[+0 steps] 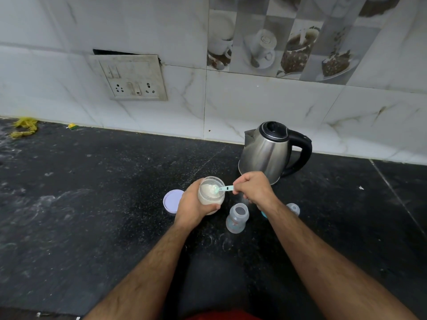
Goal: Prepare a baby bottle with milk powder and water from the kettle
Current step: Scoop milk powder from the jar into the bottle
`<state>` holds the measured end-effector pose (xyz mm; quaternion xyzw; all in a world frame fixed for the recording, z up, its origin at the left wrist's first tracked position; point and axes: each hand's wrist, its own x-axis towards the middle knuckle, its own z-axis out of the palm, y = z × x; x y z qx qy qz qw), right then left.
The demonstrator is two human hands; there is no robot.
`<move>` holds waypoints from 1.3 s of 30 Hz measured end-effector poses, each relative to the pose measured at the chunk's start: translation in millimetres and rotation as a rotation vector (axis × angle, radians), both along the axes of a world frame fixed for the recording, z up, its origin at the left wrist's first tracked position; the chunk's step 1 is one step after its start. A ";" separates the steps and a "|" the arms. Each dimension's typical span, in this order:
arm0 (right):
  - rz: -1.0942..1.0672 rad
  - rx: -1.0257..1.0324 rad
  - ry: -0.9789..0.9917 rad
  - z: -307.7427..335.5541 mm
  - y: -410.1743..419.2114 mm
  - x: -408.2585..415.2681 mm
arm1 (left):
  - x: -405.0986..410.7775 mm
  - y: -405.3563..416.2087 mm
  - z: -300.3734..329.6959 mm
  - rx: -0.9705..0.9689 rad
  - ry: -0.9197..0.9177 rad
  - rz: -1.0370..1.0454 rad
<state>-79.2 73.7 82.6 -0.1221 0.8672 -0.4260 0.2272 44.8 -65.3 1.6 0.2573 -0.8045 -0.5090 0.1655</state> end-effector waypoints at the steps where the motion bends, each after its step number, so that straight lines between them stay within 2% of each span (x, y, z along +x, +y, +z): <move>1: -0.001 -0.008 -0.001 0.3 0.6 0.2 | 0.9 0.2 0.7 0.005 0.004 -0.001; 12: -0.023 -0.055 -0.053 2.8 2.5 5.6 | 4.2 1.4 -2.9 0.050 0.067 -0.011; 25: -0.113 -0.230 -0.059 12.7 31.9 17.8 | 10.6 -4.7 -11.1 0.091 0.006 0.004; 28: -0.137 -0.273 -0.060 12.0 48.1 20.6 | 21.8 1.6 -15.6 0.112 -0.035 0.085; 33: -0.168 -0.282 -0.074 5.2 74.0 27.6 | 54.9 28.0 -25.9 -0.038 0.028 0.296; 39: -0.155 -0.225 -0.054 -2.1 92.9 37.0 | 48.4 64.1 -21.0 0.033 0.050 0.054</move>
